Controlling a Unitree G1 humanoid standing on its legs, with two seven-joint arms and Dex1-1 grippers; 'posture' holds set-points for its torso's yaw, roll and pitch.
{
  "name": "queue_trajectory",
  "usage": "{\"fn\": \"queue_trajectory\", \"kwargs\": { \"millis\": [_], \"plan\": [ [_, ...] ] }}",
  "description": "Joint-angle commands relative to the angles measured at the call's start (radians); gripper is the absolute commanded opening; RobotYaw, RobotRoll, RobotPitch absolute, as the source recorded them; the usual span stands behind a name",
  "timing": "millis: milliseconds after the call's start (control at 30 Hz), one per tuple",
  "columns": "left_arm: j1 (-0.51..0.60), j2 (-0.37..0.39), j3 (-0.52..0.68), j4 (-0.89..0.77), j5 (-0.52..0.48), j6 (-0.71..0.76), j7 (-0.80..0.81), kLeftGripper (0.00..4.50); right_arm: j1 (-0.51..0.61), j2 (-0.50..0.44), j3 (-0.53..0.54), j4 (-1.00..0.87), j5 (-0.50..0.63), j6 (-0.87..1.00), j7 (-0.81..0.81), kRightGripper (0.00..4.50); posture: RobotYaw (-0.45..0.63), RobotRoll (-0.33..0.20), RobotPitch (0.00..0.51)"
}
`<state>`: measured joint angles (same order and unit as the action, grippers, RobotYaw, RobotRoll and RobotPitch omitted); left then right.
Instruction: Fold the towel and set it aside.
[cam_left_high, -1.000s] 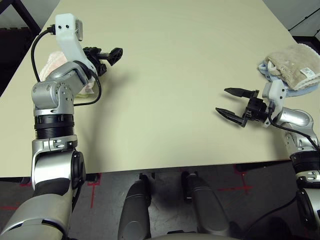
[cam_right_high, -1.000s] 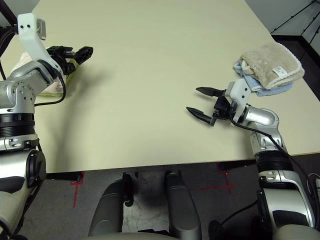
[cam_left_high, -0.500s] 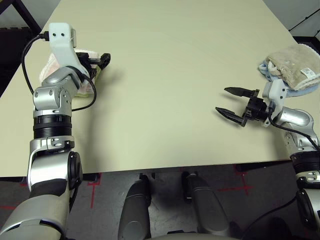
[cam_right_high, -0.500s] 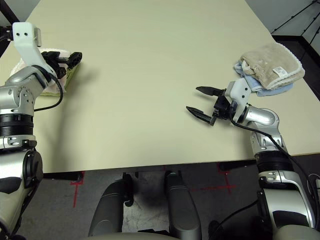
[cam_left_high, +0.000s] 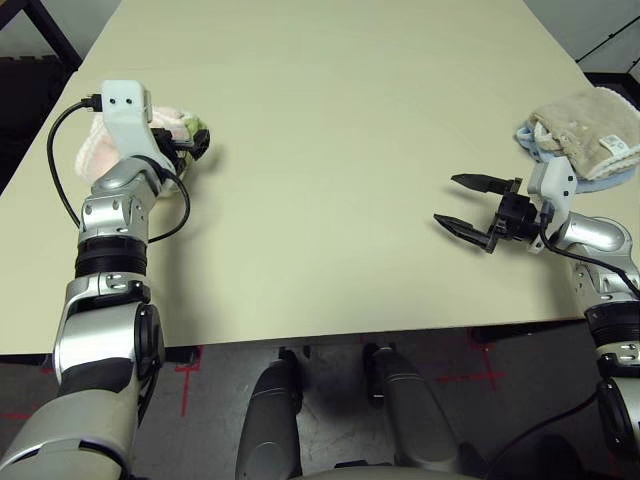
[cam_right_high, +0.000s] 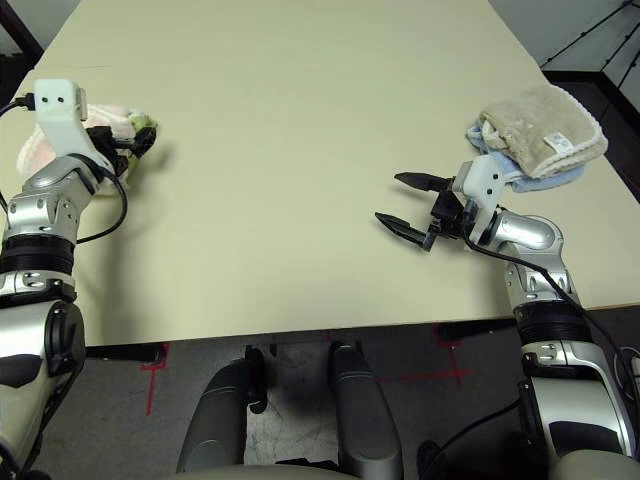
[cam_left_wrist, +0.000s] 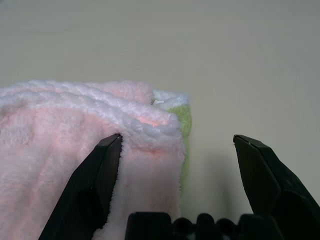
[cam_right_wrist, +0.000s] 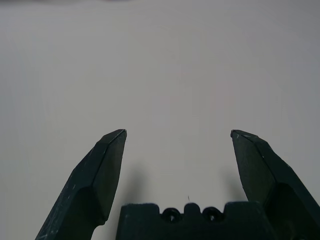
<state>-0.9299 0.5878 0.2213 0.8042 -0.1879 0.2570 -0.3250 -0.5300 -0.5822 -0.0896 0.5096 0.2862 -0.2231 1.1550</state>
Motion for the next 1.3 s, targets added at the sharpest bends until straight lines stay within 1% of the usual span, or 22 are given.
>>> {"fn": "queue_trajectory", "kwargs": {
  "millis": [33, 133, 200, 300, 367, 533, 600, 633, 700, 733, 867, 967, 1133, 1300],
  "plan": [
    [-0.009, 0.015, 0.007, 0.047, 0.018, -0.023, 0.007, 4.47, 0.02, -0.009, 0.002, -0.019, 0.003, 0.006, 0.005, 4.5, -0.21, 0.0, 0.239],
    [-0.005, 0.013, 0.023, -0.02, -0.01, -0.01, -0.012, 4.47, 0.022, -0.007, 0.0, -0.024, 0.006, 0.01, 0.002, 4.5, -0.21, 0.0, 0.241],
    [0.02, 0.006, 0.031, -0.119, -0.039, 0.028, -0.03, 4.47, 0.027, -0.006, -0.003, -0.03, 0.01, 0.015, 0.0, 4.5, -0.21, 0.0, 0.241],
    [0.087, -0.012, 0.053, -0.321, -0.094, 0.123, -0.034, 4.47, 0.033, 0.004, -0.01, -0.051, 0.026, 0.035, -0.013, 4.5, -0.21, 0.0, 0.241],
    [0.158, -0.024, 0.071, -0.497, -0.135, 0.195, -0.019, 4.47, 0.027, 0.024, -0.015, -0.071, 0.038, 0.055, -0.042, 4.5, -0.19, 0.0, 0.248],
    [0.277, -0.04, 0.107, -0.751, -0.176, 0.298, 0.027, 4.47, 0.009, 0.072, -0.026, -0.116, 0.061, 0.111, -0.125, 4.5, -0.17, 0.0, 0.249],
    [0.35, -0.056, 0.128, -0.868, -0.192, 0.321, 0.054, 4.47, -0.008, 0.107, -0.029, -0.119, 0.062, 0.116, -0.179, 4.5, -0.16, 0.0, 0.248],
    [0.406, -0.069, 0.135, -0.932, -0.187, 0.318, 0.07, 4.47, -0.019, 0.128, -0.028, -0.11, 0.052, 0.108, -0.214, 4.5, -0.15, 0.0, 0.245],
    [0.527, -0.083, 0.13, -1.046, -0.152, 0.298, 0.09, 4.47, -0.045, 0.169, -0.029, -0.071, 0.015, 0.078, -0.306, 4.5, -0.14, 0.0, 0.243],
    [0.567, -0.09, 0.13, -1.082, -0.141, 0.293, 0.102, 4.47, -0.056, 0.185, -0.032, -0.053, 0.0, 0.061, -0.344, 4.5, -0.14, 0.0, 0.243],
    [0.688, -0.118, 0.122, -1.177, -0.098, 0.257, 0.136, 4.47, -0.101, 0.22, -0.053, 0.031, -0.049, 0.006, -0.498, 4.5, -0.13, 0.0, 0.244],
    [0.768, -0.141, 0.127, -1.197, -0.052, 0.199, 0.165, 4.47, -0.145, 0.234, -0.087, 0.123, -0.08, -0.046, -0.631, 4.5, -0.12, 0.0, 0.245],
    [0.833, -0.164, 0.17, -1.201, -0.039, 0.161, 0.195, 4.47, -0.158, 0.213, -0.113, 0.205, -0.102, -0.08, -0.724, 4.5, -0.12, 0.0, 0.246],
    [0.882, -0.179, 0.204, -1.201, -0.019, 0.155, 0.236, 4.47, -0.147, 0.182, -0.144, 0.243, -0.111, -0.084, -0.81, 4.5, -0.13, 0.0, 0.244]
  ]
}}
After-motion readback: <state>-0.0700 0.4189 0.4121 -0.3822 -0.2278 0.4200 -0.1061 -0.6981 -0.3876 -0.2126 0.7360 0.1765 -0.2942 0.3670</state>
